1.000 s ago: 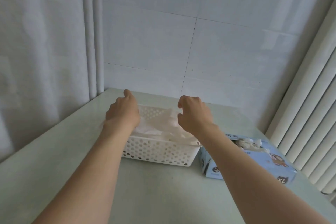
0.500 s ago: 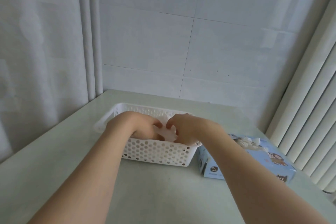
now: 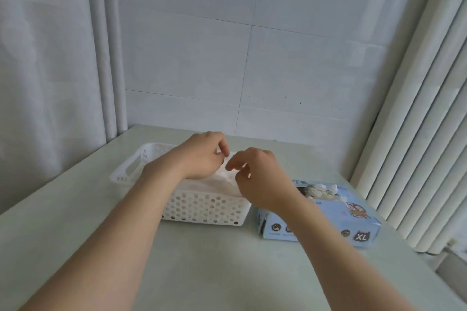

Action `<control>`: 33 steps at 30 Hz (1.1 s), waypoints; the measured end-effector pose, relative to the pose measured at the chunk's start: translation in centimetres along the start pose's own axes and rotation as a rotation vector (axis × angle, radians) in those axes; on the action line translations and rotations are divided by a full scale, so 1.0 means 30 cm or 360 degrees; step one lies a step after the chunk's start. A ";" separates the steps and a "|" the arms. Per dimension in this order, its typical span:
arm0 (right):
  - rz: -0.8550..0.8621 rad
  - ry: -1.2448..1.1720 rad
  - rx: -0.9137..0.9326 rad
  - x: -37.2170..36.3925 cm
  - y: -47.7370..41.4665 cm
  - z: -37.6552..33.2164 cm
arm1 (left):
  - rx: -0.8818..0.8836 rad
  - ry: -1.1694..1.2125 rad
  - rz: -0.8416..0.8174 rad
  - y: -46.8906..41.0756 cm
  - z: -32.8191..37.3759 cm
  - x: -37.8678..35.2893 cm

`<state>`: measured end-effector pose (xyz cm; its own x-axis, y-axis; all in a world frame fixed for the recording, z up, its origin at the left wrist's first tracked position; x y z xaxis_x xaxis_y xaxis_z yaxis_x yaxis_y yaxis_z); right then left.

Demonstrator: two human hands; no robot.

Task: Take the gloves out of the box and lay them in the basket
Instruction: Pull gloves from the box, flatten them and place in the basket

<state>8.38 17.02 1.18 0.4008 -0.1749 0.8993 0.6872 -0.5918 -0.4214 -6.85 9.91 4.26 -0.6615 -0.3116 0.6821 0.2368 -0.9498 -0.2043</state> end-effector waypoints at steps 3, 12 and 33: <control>0.0347 -0.0095 -0.0200 0.009 0.067 0.101 | -0.0234 0.0045 0.0114 0.007 0.063 -0.045; 0.0383 0.0486 -0.0814 0.056 0.267 0.408 | -0.0661 -0.0038 -0.0058 0.055 0.216 -0.353; 0.0148 0.0476 -0.0821 0.026 0.281 0.443 | -0.0608 -0.0429 0.0225 0.111 0.095 -0.610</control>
<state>22.52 22.36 -3.23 0.2061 -0.4136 0.8868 0.2451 -0.8556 -0.4560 8.07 12.51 -6.89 -0.4218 -0.4686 0.7762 -0.0002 -0.8561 -0.5169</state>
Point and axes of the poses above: each hand's wrist, its own y-axis away from the middle knuckle, its own x-axis out of the back of the hand, z = x × y, the point moved 2 cm from there along -y, towards the middle knuckle, and after that the axes turned 15 degrees about y, right-handed, at the moved point
